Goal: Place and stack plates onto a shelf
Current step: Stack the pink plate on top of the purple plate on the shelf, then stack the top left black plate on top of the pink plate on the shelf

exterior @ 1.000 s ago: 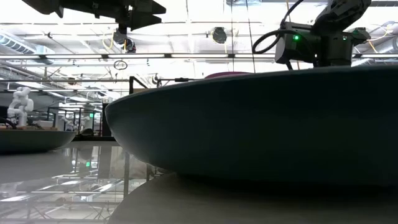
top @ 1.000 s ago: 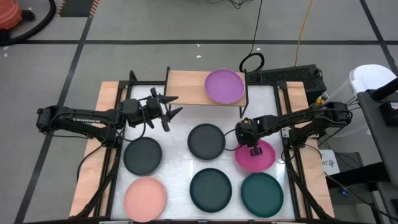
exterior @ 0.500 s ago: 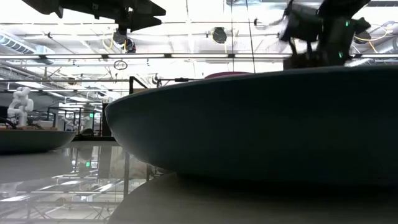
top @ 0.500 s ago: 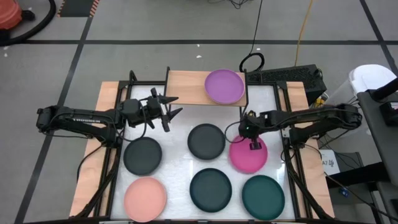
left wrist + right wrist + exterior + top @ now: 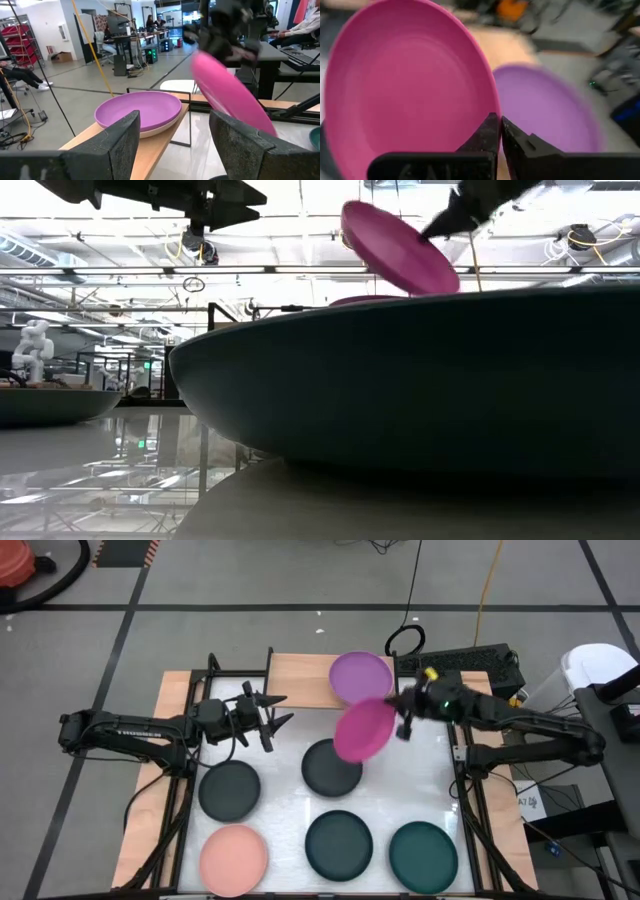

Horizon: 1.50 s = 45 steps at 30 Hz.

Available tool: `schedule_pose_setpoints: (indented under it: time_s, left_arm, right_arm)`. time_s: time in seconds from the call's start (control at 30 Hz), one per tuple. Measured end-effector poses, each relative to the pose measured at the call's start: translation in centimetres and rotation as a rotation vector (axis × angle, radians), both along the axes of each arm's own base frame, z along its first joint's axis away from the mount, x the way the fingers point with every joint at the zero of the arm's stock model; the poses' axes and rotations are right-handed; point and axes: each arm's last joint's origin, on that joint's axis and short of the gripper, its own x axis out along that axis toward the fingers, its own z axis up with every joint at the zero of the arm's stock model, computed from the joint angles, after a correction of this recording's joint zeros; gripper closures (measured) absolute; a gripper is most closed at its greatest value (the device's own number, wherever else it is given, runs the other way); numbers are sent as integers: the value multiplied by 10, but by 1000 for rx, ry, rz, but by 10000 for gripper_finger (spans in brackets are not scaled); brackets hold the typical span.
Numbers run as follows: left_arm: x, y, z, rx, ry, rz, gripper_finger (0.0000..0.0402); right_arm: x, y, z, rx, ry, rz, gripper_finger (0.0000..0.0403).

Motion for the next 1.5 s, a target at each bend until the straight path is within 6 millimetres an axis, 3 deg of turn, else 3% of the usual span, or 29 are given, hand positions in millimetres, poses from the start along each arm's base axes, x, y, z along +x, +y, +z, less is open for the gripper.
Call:
schedule_pose_setpoints:
  time_s: [0.2,0.37,0.53,0.73,0.93,1.17,1.33,1.5]
  left_arm:
    - [0,0,1,0,-11,0,158]
    - [0,0,1,3,-11,0,158]
    - [0,0,0,3,-4,0,158]
    - [0,0,-3,11,31,0,158]
    - [0,0,-3,-9,25,0,158]
    - [0,0,-8,-31,69,1,158]
    - [-2,1,-20,-89,209,34,158]
    - [-6,-4,-21,-260,487,73,158]
  right_arm:
    - [1,-43,26,-7,-143,-254,403]
    - [7,-92,35,140,-151,-321,403]
    - [13,-138,18,320,-51,-356,403]
    - [14,-164,-12,424,81,-420,403]
    - [16,-169,-16,402,101,-406,392]
    - [10,-160,-3,373,66,-369,336]
    - [-7,-138,29,285,-25,-305,298]
    - [-24,-99,58,255,-166,-136,288]
